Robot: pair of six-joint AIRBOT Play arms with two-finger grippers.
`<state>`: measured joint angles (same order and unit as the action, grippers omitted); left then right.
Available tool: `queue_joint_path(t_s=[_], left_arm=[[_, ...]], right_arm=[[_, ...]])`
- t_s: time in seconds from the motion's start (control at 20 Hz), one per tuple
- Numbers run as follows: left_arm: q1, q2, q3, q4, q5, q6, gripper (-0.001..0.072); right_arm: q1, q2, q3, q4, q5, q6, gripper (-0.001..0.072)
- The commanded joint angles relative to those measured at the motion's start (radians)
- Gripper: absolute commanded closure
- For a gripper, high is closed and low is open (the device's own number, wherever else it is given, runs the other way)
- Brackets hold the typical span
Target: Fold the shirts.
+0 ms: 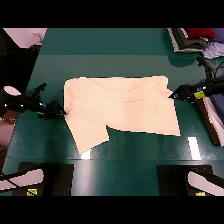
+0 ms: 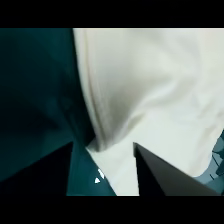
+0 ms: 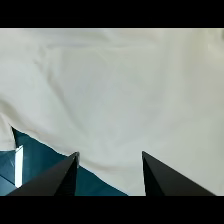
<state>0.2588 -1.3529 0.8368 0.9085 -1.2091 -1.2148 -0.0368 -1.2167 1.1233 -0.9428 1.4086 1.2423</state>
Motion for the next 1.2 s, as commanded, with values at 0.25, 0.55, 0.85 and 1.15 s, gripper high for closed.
queue_joint_path(t_s=[0.25,0.55,0.85,1.15], left_arm=[[-0.103,0.0,-0.098,-0.052,0.129,0.0,0.0437],[-0.103,0.188,-0.039,-0.012,0.093,-0.001,0.0681],[-0.103,0.391,0.007,-0.015,0.048,0.001,0.068],[-0.103,0.389,0.006,-0.019,0.05,0.0,0.068]], right_arm=[[-0.001,0.04,-0.046,0.006,-0.014,-0.006,0.026],[-0.073,0.041,-0.055,-0.002,0.047,-0.006,0.026],[-0.306,0.042,-0.264,-0.004,0.042,-0.008,0.026],[-0.436,0.042,-0.488,-0.003,-0.057,-0.051,0.0261]])
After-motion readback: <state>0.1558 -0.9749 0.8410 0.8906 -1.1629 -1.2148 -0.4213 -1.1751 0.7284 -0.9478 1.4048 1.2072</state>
